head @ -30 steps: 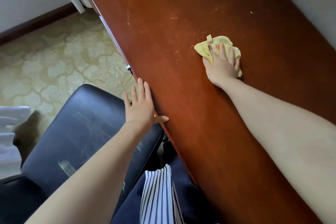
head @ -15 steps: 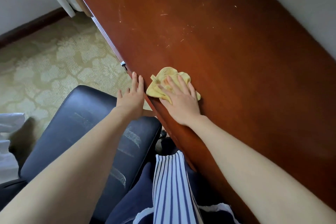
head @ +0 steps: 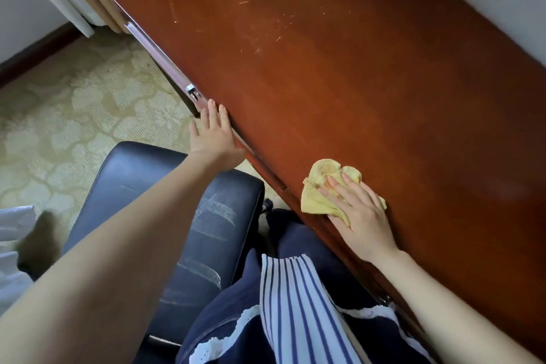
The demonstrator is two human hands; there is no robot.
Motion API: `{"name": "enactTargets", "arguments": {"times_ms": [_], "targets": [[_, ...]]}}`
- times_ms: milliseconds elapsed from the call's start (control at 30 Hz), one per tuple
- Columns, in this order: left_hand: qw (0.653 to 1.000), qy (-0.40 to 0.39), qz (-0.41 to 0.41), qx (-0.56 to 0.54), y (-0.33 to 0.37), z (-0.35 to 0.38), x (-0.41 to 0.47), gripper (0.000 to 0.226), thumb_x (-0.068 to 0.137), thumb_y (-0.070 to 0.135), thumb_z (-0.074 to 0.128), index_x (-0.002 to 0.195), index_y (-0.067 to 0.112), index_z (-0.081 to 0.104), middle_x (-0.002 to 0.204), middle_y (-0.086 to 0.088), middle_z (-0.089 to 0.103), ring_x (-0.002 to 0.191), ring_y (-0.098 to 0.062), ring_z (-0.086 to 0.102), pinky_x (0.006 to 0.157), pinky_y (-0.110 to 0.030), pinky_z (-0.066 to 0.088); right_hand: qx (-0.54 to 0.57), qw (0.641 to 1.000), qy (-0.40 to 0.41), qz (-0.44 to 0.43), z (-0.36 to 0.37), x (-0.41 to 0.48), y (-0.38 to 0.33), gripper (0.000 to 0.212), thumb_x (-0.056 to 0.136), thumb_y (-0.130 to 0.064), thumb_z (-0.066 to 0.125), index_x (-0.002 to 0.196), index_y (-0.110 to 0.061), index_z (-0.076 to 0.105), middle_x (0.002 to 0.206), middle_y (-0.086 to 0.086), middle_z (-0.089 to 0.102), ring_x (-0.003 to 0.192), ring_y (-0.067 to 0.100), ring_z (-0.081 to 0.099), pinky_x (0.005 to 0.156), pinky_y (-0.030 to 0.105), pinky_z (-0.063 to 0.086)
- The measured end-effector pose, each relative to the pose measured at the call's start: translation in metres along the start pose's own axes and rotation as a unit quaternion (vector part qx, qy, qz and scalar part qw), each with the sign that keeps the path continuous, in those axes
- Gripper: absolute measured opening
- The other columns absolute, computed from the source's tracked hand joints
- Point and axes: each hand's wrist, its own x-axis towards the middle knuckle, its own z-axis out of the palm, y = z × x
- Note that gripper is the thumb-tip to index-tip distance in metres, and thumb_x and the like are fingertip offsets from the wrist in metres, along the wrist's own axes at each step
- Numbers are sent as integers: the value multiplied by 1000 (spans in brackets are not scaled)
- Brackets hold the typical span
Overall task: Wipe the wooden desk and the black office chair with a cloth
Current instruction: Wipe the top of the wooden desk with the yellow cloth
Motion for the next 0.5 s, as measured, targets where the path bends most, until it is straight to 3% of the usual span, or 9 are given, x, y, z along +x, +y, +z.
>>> {"name": "enactTargets", "arguments": {"times_ms": [233, 367, 500], "targets": [[1000, -7, 6, -12, -1, -3, 3, 108, 83, 72, 41, 149, 6, -14, 156, -13, -22, 145, -24, -15, 116, -47, -6, -43, 985, 36, 162, -14, 18, 37, 51, 96, -37, 47, 144, -32, 30, 153, -9, 28, 144, 15, 16, 115, 35, 11], [1000, -19, 14, -17, 3, -6, 2, 116, 79, 75, 46, 147, 3, -15, 155, -14, -23, 145, -24, 17, 116, -47, 8, -36, 969, 43, 242, -31, 64, 68, 50, 99, -43, 34, 147, -33, 28, 157, -12, 18, 146, 13, 6, 117, 36, 6], [999, -29, 16, -13, 8, -11, 2, 124, 75, 74, 52, 145, -3, -16, 154, -18, -24, 141, -28, 28, 112, -46, 26, -17, 956, 38, 290, -54, 124, 95, 51, 99, -47, 29, 149, -36, 22, 158, -13, 11, 146, 14, 0, 119, 39, 3]]}}
